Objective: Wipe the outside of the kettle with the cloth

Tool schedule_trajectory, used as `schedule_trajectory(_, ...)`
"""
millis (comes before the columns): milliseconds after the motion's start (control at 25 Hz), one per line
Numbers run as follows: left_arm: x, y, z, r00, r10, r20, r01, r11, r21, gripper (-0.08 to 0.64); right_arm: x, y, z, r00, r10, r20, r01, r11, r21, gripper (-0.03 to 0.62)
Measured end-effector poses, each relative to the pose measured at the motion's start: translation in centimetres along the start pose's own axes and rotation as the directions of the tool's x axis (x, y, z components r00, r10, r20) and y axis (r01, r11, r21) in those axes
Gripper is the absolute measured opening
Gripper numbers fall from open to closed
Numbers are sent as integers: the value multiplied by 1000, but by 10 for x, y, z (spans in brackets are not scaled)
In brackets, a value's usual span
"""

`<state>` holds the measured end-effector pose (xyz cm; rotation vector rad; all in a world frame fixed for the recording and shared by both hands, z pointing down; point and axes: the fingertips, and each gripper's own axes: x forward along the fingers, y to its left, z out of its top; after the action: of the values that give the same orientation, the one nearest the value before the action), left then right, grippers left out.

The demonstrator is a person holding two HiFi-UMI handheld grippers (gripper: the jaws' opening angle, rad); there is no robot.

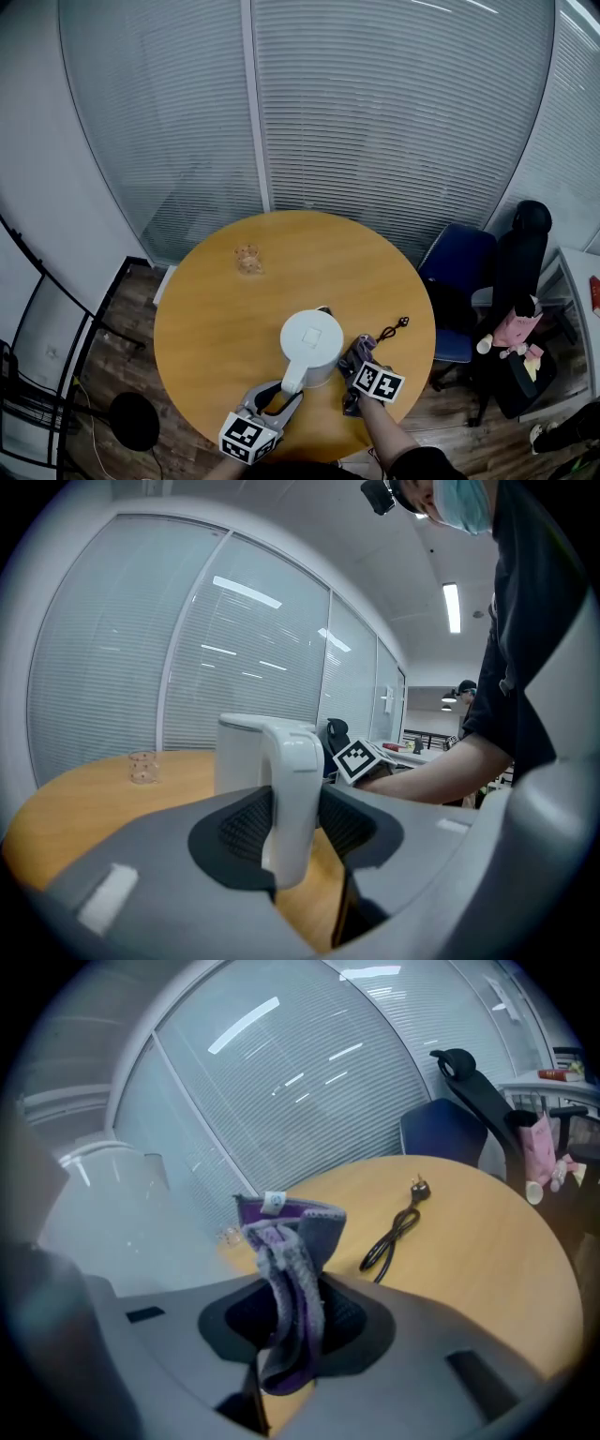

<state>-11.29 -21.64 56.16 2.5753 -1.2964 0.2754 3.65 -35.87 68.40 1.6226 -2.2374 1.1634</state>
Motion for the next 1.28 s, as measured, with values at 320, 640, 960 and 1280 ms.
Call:
schedule_trajectory(320, 1, 1, -6, 999, 39, -26, -39, 999, 13, 166, -64, 38, 9, 991, 120, 50, -118, 992, -56, 97)
schedule_trajectory(640, -11, -2, -31, 985, 157, -70, -159, 987, -18, 166, -119, 71, -12, 966, 256, 18, -254, 964, -77, 97)
schedule_trajectory(960, -37, -27, -65, 967, 229, -112, -238, 968, -79, 161, -160, 77, -46, 946, 319, -55, -323, 939, -115, 97)
schedule_trajectory(1280, -54, -51, -90, 947, 290, -136, -309, 940, -144, 38, -191, 71, -66, 932, 348, -104, -361, 917, -172, 97)
